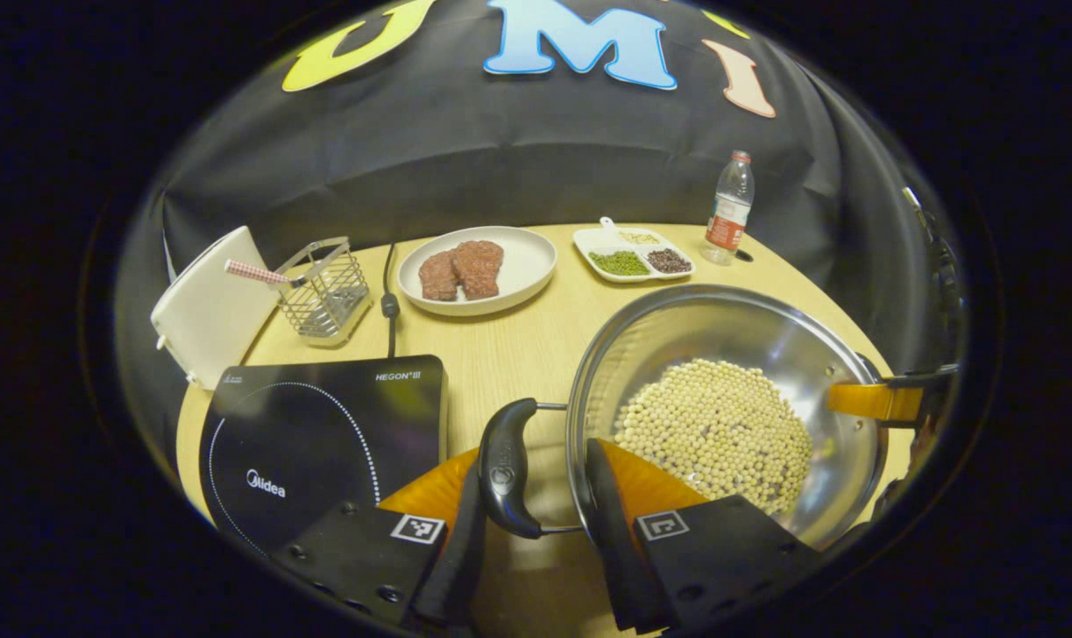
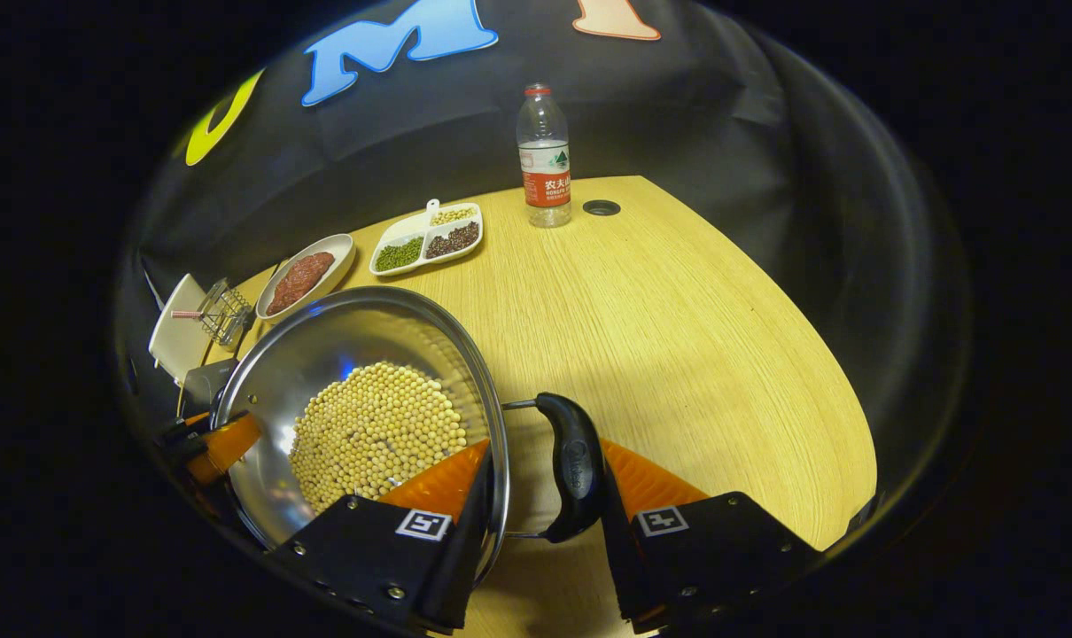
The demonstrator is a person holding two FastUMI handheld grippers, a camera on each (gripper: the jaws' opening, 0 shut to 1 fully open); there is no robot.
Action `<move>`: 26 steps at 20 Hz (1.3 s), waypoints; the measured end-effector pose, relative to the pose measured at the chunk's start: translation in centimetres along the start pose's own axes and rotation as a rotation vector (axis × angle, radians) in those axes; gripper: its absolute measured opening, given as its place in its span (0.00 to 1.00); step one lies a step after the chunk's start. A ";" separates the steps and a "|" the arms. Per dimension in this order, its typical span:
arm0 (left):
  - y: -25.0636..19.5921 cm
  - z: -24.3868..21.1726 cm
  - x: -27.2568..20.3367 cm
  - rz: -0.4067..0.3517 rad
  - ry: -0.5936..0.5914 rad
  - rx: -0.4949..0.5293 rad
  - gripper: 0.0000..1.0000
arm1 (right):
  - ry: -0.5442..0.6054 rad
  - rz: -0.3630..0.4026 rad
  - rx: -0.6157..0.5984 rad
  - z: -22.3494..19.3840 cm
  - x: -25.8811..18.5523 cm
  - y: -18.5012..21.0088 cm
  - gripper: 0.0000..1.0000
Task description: First push the handle of the pot to place it horizontally, then grasp the pot with both hands and set it on the induction cooktop.
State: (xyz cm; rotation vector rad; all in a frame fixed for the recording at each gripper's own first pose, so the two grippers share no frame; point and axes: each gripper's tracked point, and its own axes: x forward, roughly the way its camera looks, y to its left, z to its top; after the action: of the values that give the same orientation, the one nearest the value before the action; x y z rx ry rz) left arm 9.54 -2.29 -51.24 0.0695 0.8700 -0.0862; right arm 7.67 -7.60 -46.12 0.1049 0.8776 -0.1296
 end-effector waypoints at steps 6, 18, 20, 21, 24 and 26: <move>0.4 0.2 -1.6 -0.004 -0.009 -0.010 0.65 | -0.002 0.012 -0.004 0.3 -1.1 0.2 0.61; 4.8 2.6 -8.6 -0.012 -0.043 -0.008 0.67 | -0.014 0.020 0.006 0.5 -8.7 4.5 0.61; 5.8 2.8 -9.6 -0.013 -0.047 -0.017 0.64 | -0.022 0.019 -0.002 0.6 -9.7 5.6 0.61; 6.5 2.9 -10.1 -0.011 -0.050 -0.022 0.64 | -0.023 0.019 -0.005 0.7 -10.2 6.2 0.61; 8.5 3.2 -11.5 -0.004 -0.059 -0.035 0.63 | -0.027 0.028 -0.010 0.9 -11.4 8.3 0.61; 10.2 3.5 -12.4 0.002 -0.062 -0.035 0.61 | -0.027 0.039 -0.016 0.7 -12.0 9.7 0.61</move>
State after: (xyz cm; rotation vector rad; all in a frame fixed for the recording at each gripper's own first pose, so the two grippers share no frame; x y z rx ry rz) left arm 5.26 8.08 -39.27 0.0347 0.8093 -0.0708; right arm 2.14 2.70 -36.07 0.1047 0.8487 -0.0877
